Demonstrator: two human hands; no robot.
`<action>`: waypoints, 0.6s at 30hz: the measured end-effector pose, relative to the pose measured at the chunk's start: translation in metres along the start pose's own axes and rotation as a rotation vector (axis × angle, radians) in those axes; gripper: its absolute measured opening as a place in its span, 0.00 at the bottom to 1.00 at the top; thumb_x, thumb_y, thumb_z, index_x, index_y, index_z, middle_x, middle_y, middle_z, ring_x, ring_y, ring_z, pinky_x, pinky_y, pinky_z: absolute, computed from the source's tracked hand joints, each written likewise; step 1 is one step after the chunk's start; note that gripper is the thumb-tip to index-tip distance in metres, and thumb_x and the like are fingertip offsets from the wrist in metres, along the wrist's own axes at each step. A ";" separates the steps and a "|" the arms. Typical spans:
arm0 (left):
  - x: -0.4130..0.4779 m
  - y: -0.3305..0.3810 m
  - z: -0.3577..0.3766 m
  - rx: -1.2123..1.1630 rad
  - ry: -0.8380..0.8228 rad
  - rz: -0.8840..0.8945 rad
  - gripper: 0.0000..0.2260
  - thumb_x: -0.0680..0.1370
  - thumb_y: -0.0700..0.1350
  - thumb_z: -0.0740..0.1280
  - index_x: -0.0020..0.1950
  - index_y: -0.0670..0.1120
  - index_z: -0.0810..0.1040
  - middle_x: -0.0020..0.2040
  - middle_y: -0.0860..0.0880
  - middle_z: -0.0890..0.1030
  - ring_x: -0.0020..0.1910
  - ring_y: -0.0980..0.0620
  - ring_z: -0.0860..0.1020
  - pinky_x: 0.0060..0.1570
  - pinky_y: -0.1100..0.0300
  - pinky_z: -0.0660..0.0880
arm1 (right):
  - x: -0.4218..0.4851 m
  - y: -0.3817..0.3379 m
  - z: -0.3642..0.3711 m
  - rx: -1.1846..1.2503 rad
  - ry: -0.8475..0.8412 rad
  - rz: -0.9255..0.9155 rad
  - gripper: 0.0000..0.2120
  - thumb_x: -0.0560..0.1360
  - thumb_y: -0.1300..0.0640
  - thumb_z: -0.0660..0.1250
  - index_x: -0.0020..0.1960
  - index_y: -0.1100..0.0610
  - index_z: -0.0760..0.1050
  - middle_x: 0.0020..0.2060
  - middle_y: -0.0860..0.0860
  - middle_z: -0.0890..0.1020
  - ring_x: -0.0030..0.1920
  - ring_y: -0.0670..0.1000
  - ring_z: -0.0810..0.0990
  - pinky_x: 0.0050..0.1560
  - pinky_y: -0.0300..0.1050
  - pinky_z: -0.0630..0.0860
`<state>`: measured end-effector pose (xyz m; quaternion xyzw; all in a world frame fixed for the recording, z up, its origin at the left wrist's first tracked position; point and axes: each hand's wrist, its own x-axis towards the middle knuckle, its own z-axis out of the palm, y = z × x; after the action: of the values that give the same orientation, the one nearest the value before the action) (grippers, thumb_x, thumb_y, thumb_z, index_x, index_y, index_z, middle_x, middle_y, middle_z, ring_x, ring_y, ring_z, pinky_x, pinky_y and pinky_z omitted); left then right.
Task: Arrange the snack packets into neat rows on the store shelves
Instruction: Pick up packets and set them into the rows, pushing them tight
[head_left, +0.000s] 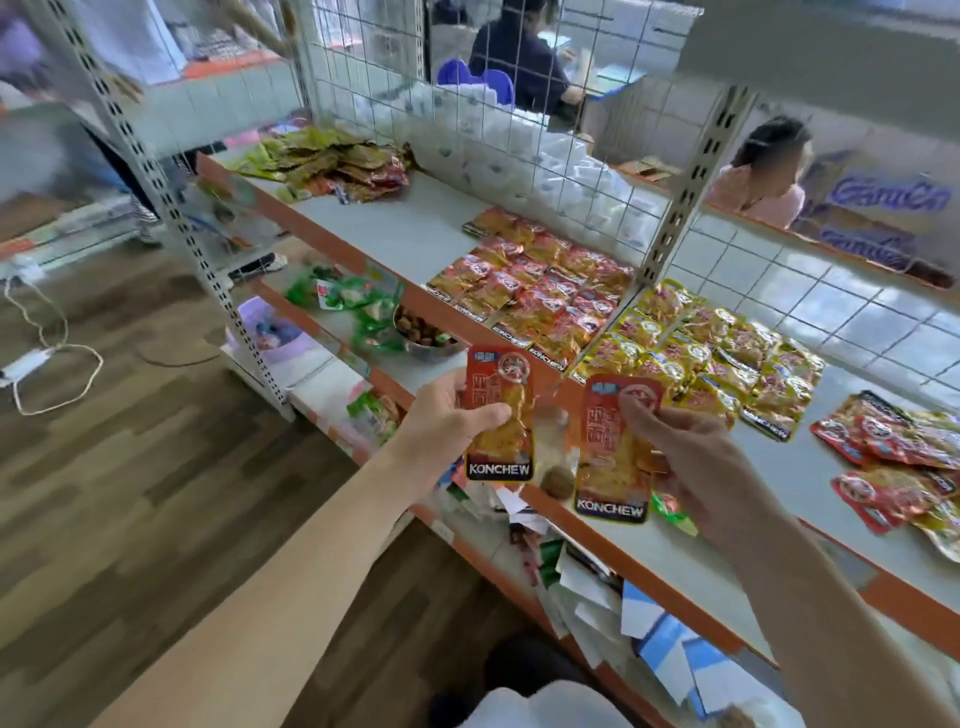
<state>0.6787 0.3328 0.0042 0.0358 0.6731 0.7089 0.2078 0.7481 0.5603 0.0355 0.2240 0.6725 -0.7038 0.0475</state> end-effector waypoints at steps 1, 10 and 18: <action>0.001 0.000 -0.003 0.000 0.015 -0.003 0.15 0.71 0.42 0.74 0.58 0.44 0.81 0.52 0.41 0.85 0.54 0.40 0.83 0.60 0.41 0.78 | 0.004 0.001 0.006 0.037 0.012 0.005 0.19 0.66 0.46 0.73 0.50 0.58 0.83 0.46 0.56 0.87 0.49 0.58 0.85 0.56 0.61 0.79; 0.021 0.012 -0.039 -0.008 0.174 -0.001 0.09 0.76 0.37 0.73 0.55 0.45 0.83 0.49 0.46 0.87 0.48 0.47 0.86 0.49 0.53 0.82 | 0.048 -0.011 0.049 0.226 -0.132 0.042 0.18 0.67 0.65 0.72 0.56 0.61 0.79 0.46 0.56 0.86 0.50 0.54 0.84 0.54 0.51 0.79; 0.079 0.034 -0.083 0.052 0.263 0.007 0.09 0.74 0.39 0.76 0.52 0.49 0.84 0.48 0.49 0.87 0.49 0.49 0.85 0.57 0.47 0.80 | 0.109 -0.036 0.085 0.158 -0.121 0.000 0.24 0.62 0.62 0.76 0.57 0.64 0.78 0.49 0.58 0.86 0.51 0.57 0.86 0.55 0.53 0.80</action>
<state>0.5713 0.2816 0.0115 -0.0499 0.7126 0.6904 0.1142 0.6158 0.5067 0.0273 0.1841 0.6107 -0.7669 0.0703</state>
